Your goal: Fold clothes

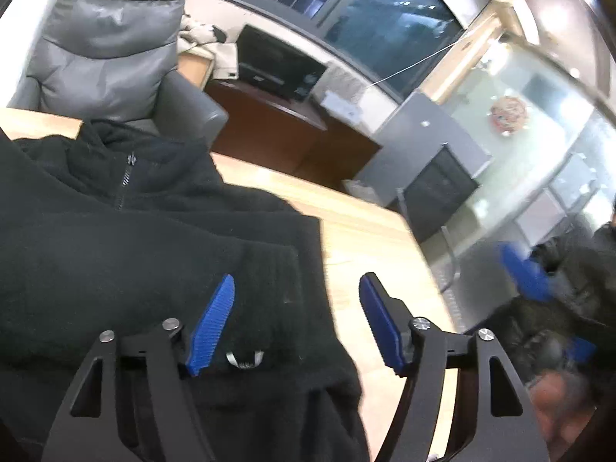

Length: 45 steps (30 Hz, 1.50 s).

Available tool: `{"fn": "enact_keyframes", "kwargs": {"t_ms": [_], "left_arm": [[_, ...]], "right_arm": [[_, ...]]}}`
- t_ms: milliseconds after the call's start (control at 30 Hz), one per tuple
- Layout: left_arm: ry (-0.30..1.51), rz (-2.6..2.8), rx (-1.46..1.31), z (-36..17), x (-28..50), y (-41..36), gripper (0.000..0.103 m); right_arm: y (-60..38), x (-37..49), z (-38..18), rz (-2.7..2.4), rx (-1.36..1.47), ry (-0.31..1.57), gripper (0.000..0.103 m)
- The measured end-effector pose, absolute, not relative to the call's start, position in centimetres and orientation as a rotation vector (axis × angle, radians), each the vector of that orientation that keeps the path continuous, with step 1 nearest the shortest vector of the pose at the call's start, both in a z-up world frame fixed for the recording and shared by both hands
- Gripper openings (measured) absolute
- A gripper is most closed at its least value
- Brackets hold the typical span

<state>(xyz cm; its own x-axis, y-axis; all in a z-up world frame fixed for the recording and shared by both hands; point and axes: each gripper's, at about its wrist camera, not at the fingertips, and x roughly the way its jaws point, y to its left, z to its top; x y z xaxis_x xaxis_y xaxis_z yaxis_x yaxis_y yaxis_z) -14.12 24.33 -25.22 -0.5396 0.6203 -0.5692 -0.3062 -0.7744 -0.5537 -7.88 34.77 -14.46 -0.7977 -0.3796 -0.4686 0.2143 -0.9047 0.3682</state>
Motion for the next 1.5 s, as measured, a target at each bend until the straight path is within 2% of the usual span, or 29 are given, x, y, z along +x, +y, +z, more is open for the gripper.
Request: {"fn": "enact_keyframes", "kwargs": {"t_ms": [67, 133, 267, 300, 367, 433, 467, 533, 633, 733, 867, 933, 1000, 1067, 1200, 1267, 1333, 1433, 1467, 1500], "left_arm": [[-0.573, 2.306, -1.03, -23.1, -12.3, 20.8, 0.087], [-0.599, 2.338, -0.987, -21.3, -10.6, 16.8, 0.095], [-0.522, 2.52, -1.013, -20.4, -9.1, 7.8, 0.099], [-0.489, 2.555, -1.06, -21.1, -9.4, 5.6, 0.099], [-0.449, 2.561, -1.155, -22.8, -10.6, 3.1, 0.099], [-0.468, 2.502, -1.28, -25.8, -12.3, 1.3, 0.098], [-0.5, 2.457, -1.306, -27.4, -13.2, 0.9, 0.098], [-0.517, 2.398, -1.342, -29.9, -14.3, 0.6, 0.096], [-0.513, 2.397, -1.344, -32.0, -15.1, 0.4, 0.095], [-0.532, 2.473, -1.278, -31.8, -15.7, -0.4, 0.095], [-0.539, 2.49, -1.244, -32.5, -16.6, -1.0, 0.095], [-0.451, 2.534, -1.252, -33.1, -16.4, -0.5, 0.093], [-0.372, 2.588, -1.255, -33.8, -15.8, -0.5, 0.084], [-0.375, 2.616, -1.25, -34.0, -15.2, -1.4, 0.068], [-0.312, 2.584, -1.259, -33.0, -13.3, -1.8, 0.069], [-0.256, 2.555, -1.235, -31.3, -11.9, -1.5, 0.079], [-0.222, 2.529, -1.13, -27.9, -10.3, -1.2, 0.085], [-0.174, 2.503, -0.972, -23.1, -8.7, -0.5, 0.103], [-0.162, 2.494, -0.929, -21.9, -9.2, -0.1, 0.103], [-0.15, 2.486, -0.887, -20.8, -9.7, 0.3, 0.103]], "right_arm": [[34.9, -9.2, -15.6, -2.643, 0.847, -0.44, 0.097], [34.5, -10.8, -17.7, -2.579, 0.941, -0.433, 0.097], [32.0, -13.9, -23.2, -2.456, 1.098, -0.384, 0.097], [31.4, -14.7, -24.5, -2.427, 1.136, -0.372, 0.094], [31.2, -16.1, -27.3, -2.383, 1.24, -0.424, 0.076], [31.1, -17.5, -30.1, -2.337, 1.339, -0.478, 0.038], [31.5, -17.7, -30.8, -2.339, 1.353, -0.517, 0.033], [31.8, -17.3, -30.2, -2.36, 1.306, -0.535, 0.014], [31.6, -16.2, -28.1, -2.387, 1.219, -0.523, 0.006], [31.9, -14.2, -22.3, -2.477, 1.012, -0.487, 0.005], [34.4, -12.7, -19.2, -2.593, 0.949, -0.419, 0.005], [34.5, -13.4, -22.2, -2.57, 1.119, -0.329, 0.005], [33.4, -13.8, -25.5, -2.517, 1.261, -0.233, 0.005], [32.8, -13.8, -27.4, -2.494, 1.298, -0.217, 0.005], [33.4, -13.5, -29.6, -2.458, 1.373, -0.246, 0.008], [33.4, -13.3, -29.5, -2.457, 1.407, -0.222, 0.014], [33.2, -12.4, -27.8, -2.511, 1.419, -0.121, 0.034], [33.0, -10.9, -24.2, -2.601, 1.357, 0.02, 0.05], [32.9, -10.5, -22.9, -2.63, 1.321, 0.061, 0.053], [32.5, -10.4, -21.6, -2.642, 1.263, 0.067, 0.06]]}}
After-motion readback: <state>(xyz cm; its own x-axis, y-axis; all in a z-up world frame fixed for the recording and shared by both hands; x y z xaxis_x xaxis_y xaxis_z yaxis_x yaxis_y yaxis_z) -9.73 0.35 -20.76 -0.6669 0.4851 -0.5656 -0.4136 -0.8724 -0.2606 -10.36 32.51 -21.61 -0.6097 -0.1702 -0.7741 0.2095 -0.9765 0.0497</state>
